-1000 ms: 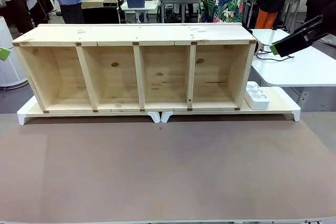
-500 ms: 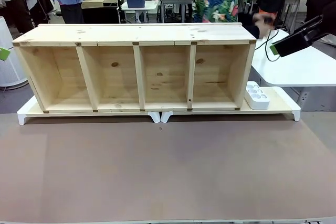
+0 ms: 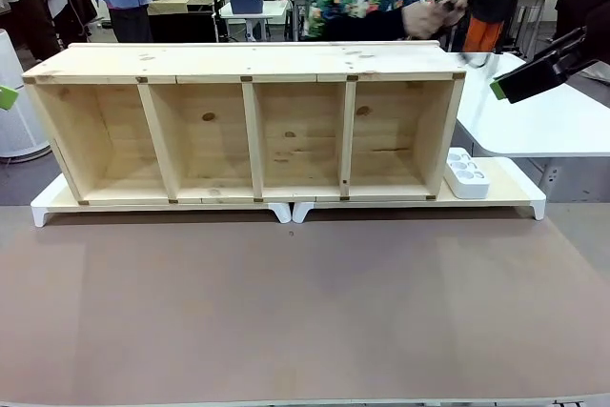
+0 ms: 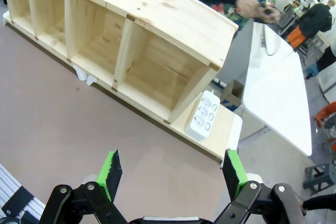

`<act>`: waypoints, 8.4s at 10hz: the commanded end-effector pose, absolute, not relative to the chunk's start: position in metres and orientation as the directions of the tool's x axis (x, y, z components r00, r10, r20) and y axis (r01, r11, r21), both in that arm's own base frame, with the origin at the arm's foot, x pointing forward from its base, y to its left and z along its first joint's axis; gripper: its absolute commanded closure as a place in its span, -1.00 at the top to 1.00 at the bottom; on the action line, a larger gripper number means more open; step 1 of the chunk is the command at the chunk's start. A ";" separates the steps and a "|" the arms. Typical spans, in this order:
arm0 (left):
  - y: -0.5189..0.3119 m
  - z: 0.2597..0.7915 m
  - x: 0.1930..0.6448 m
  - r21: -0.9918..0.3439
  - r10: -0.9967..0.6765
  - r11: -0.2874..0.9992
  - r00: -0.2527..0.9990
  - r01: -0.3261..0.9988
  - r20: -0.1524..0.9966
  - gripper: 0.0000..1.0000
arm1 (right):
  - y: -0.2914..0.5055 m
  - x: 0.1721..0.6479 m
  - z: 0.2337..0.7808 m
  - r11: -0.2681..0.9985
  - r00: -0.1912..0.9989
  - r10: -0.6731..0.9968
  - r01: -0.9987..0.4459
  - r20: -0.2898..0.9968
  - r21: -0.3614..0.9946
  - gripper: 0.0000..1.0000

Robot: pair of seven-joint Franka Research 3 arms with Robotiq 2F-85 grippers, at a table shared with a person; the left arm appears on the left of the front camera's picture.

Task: Perform cable management.
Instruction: When the cord part of the Power Cable appears at the lower middle area of the table and stops, grasp the cord part of the Power Cable.

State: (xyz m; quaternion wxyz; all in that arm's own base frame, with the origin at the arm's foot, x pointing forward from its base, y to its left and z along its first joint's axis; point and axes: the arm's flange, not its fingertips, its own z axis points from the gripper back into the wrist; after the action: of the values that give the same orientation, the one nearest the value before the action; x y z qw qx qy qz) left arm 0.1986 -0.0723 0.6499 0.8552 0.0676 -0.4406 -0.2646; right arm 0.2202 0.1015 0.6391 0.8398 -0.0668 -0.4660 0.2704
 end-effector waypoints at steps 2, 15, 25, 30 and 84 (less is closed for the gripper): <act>-0.072 0.650 0.199 0.347 -0.511 0.852 0.471 0.393 0.720 1.00 | 0.100 0.220 0.639 0.845 0.420 0.516 -0.390 0.746 -0.365 1.00; -0.072 0.650 0.199 0.347 -0.511 0.852 0.471 0.393 0.720 1.00 | 0.100 0.220 0.639 0.845 0.420 0.516 -0.390 0.746 -0.365 1.00; -0.072 0.650 0.199 0.347 -0.511 0.852 0.471 0.393 0.720 1.00 | 0.100 0.220 0.639 0.845 0.420 0.516 -0.390 0.746 -0.365 1.00; -0.072 0.650 0.199 0.347 -0.511 0.852 0.471 0.393 0.720 1.00 | 0.100 0.220 0.639 0.845 0.420 0.516 -0.390 0.746 -0.365 1.00; -0.072 0.650 0.199 0.347 -0.511 0.852 0.471 0.393 0.720 1.00 | 0.100 0.220 0.639 0.845 0.420 0.516 -0.390 0.746 -0.365 1.00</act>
State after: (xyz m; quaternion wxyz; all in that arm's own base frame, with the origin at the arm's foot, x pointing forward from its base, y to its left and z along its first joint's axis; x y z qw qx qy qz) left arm 0.1986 -0.0723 0.6499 0.8552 0.0675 -0.4406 -0.2646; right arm 0.2202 0.1015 0.6391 0.8398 -0.0668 -0.4660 0.2704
